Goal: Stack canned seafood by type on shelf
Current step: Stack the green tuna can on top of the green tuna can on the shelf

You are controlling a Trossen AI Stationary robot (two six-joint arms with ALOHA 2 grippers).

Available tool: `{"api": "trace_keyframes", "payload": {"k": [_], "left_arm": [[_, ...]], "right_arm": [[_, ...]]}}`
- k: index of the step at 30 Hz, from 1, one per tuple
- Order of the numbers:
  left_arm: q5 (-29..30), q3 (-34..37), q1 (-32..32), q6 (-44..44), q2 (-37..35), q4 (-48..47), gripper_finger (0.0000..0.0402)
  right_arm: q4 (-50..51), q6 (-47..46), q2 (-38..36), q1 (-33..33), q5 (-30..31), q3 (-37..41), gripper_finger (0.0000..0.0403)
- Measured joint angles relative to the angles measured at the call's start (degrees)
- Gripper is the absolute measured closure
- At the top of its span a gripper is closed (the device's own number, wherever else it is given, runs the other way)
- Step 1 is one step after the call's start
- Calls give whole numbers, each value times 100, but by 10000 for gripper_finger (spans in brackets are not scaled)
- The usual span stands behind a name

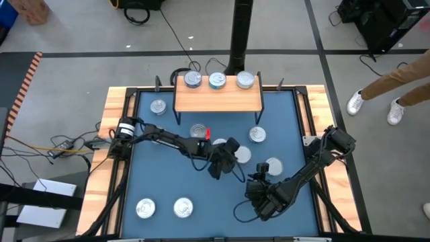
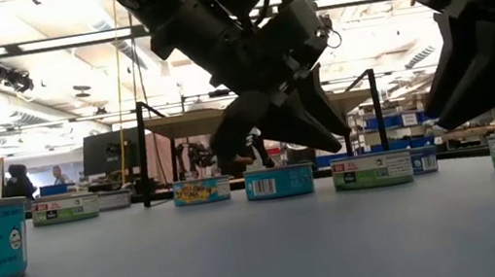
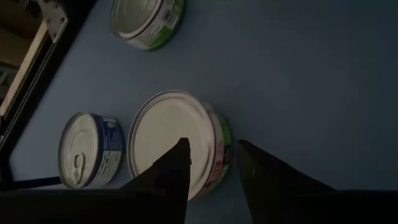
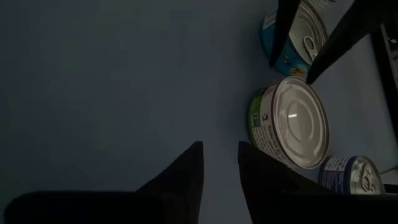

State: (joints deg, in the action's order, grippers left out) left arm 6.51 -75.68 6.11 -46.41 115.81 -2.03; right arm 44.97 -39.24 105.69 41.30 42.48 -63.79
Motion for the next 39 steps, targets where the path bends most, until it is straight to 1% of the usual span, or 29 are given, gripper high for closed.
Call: {"api": "trace_keyframes", "payload": {"k": [4, 6, 11, 15, 20, 21, 23, 27, 34, 37, 39], "left_arm": [[-72, 8, -79, -113, 175, 0, 272], [-16, 9, -88, -171, 260, 132, 278], [-23, 4, -86, -250, 286, 69, 297], [-51, 4, -111, -279, 286, 97, 322], [-50, -4, -148, -289, 320, 174, 367], [-7, -7, -151, -288, 329, 227, 374], [265, -7, -146, -293, 334, 264, 385], [354, -7, -96, -301, 339, 326, 382], [368, -290, -95, -105, 318, 385, 348], [353, -433, -222, 67, 317, 366, 350], [129, -473, -362, 269, 314, 357, 361]], "right_arm": [[-2, 19, 0, 0, -20, 0, 293], [5, -4, -2, 0, -20, -7, 293], [12, -21, -4, 0, -28, -5, 293], [28, -21, -4, 0, -26, -7, 293], [20, -23, -4, 0, -26, -7, 293], [20, -23, -13, 0, -26, -7, 293], [8, -23, -43, 0, -29, -10, 293], [28, 7, -98, 4, -24, -102, 292], [82, 36, -125, 19, -24, -153, 292], [83, 2, -125, 54, -23, -153, 292], [85, -14, -125, 67, -22, -153, 293]]}}
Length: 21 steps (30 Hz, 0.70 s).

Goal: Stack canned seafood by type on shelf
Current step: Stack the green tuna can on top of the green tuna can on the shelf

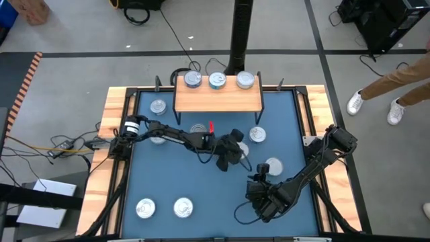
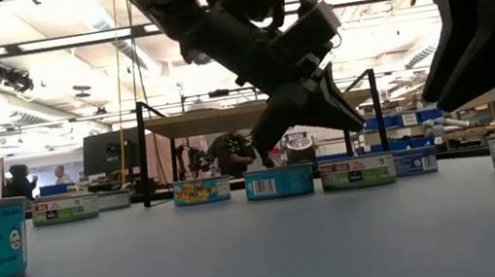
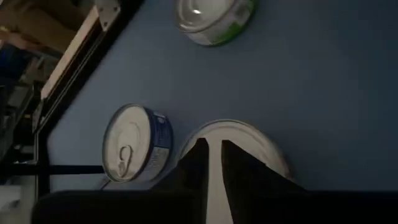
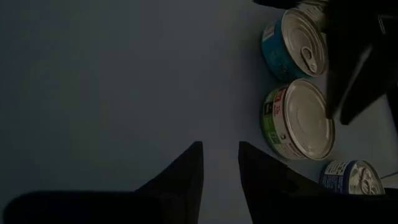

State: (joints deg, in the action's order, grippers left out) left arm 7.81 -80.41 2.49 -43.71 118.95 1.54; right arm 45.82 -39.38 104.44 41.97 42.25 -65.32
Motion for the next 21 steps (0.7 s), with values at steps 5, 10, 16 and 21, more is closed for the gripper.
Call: {"api": "trace_keyframes", "payload": {"k": [5, 10, 16, 21], "left_arm": [[-385, 1, -336, 341, 60, -263, 396], [-608, -19, -317, 186, 251, -427, 398], [-605, -32, -53, 23, 263, -623, 399], [-620, -34, 282, 28, 221, -977, 400]], "right_arm": [[-3, -4, -1, 3, -2, 0, 300], [14, -10, -2, 3, 1, 0, 305], [78, -50, -4, 3, 1, 2, 305], [89, -74, -4, 12, -18, 1, 308]]}}
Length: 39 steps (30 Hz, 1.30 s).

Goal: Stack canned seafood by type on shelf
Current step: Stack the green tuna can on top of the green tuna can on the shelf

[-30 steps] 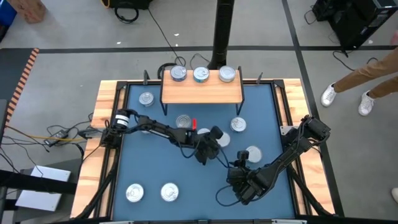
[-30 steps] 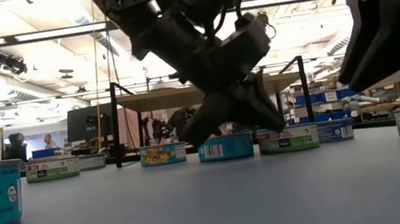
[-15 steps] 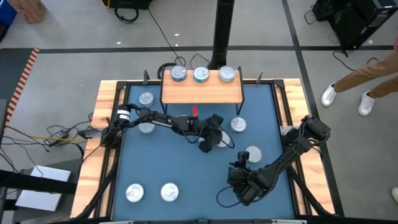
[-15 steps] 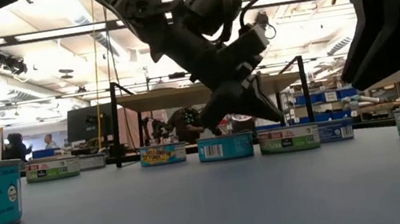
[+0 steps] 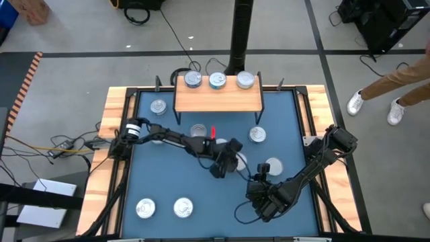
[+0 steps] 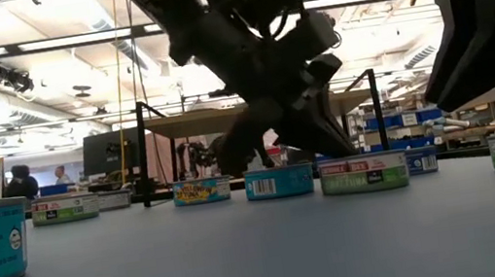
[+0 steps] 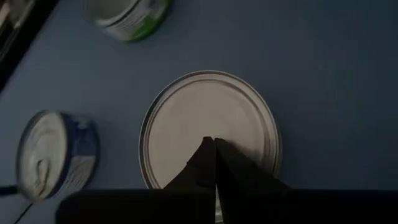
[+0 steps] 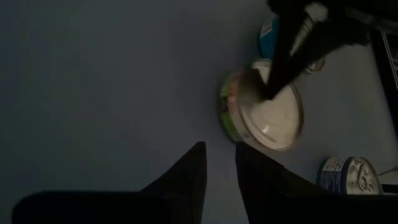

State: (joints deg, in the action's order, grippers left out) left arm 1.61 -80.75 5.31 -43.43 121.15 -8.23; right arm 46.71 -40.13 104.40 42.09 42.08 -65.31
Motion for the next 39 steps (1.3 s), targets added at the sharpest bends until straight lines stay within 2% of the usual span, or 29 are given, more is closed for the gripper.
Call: {"api": "trace_keyframes", "payload": {"k": [10, 16, 19, 21, 24, 33, 39], "left_arm": [[-37, 15, 423, 363, -214, -801, 401], [-499, 151, 472, 865, -643, -1315, 401], [-428, 345, 587, 904, -792, -1302, 401], [-123, 452, 719, 902, -810, -1229, 395], [431, 549, 914, 852, -832, -1117, 373], [763, 575, 1284, 777, -834, -890, 281], [1078, 581, 1409, 792, -999, -1249, 249]], "right_arm": [[-36, -23, 0, 22, -21, 1, 308], [-45, -26, 0, 24, -22, 1, 308], [-55, -23, 0, 24, -21, 1, 307], [-61, -23, 0, 24, -23, 1, 306], [-65, -17, 0, 24, -21, 2, 306], [-111, 9, 0, 24, -21, 3, 306], [-110, 45, 0, 21, -21, 5, 307]]}}
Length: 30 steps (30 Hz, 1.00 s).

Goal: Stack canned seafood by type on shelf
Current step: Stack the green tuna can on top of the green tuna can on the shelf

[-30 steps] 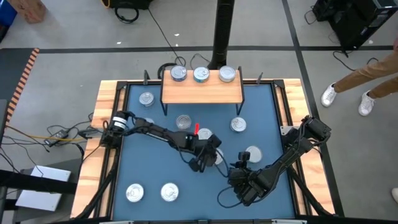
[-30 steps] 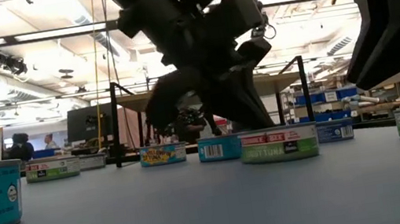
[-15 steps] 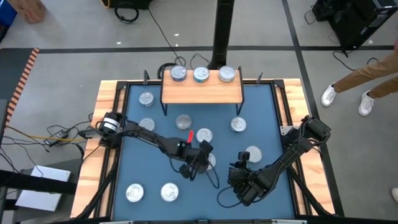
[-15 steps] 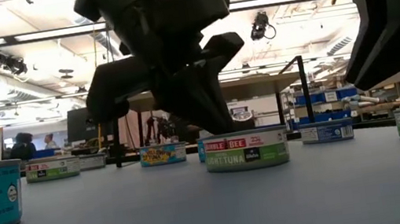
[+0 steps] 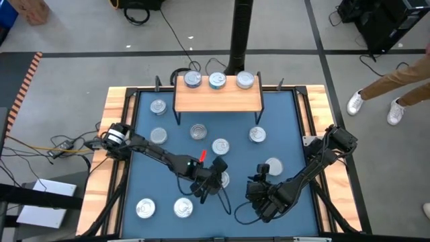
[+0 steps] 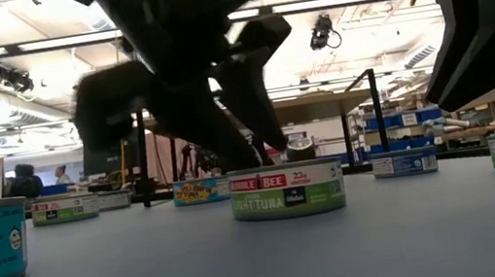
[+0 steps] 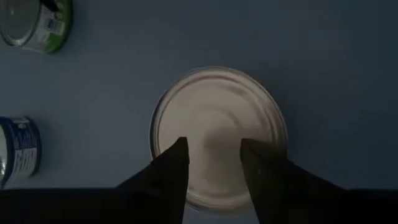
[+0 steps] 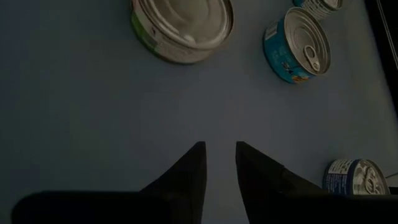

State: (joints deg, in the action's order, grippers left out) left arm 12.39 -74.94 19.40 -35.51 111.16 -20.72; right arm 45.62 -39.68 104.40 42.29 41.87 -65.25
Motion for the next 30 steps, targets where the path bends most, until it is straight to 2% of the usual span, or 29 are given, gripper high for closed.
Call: {"api": "trace_keyframes", "payload": {"k": [6, 9, 13, 17, 22, 27, 30], "left_arm": [[-142, 16, 72, 319, -134, -432, 249], [-339, 166, 98, 425, -164, -255, 249], [-247, 393, 135, 400, -178, 175, 249], [-247, 419, 148, 376, -186, 177, 249], [18, 448, 225, 57, -311, 119, 249], [10, 455, 210, 112, -561, 103, 249], [-272, 447, 226, 115, -559, -87, 249]], "right_arm": [[-66, 82, 1, -10, 13, 0, 306], [-69, 85, 1, -14, 46, 0, 307], [-78, 87, 2, -16, 55, 0, 308], [-89, 87, 2, -14, 55, 0, 307], [-95, 130, 2, -48, 59, 0, 308], [-98, 133, 2, -53, 66, 0, 307], [-99, 139, 2, -51, 66, 0, 308]]}}
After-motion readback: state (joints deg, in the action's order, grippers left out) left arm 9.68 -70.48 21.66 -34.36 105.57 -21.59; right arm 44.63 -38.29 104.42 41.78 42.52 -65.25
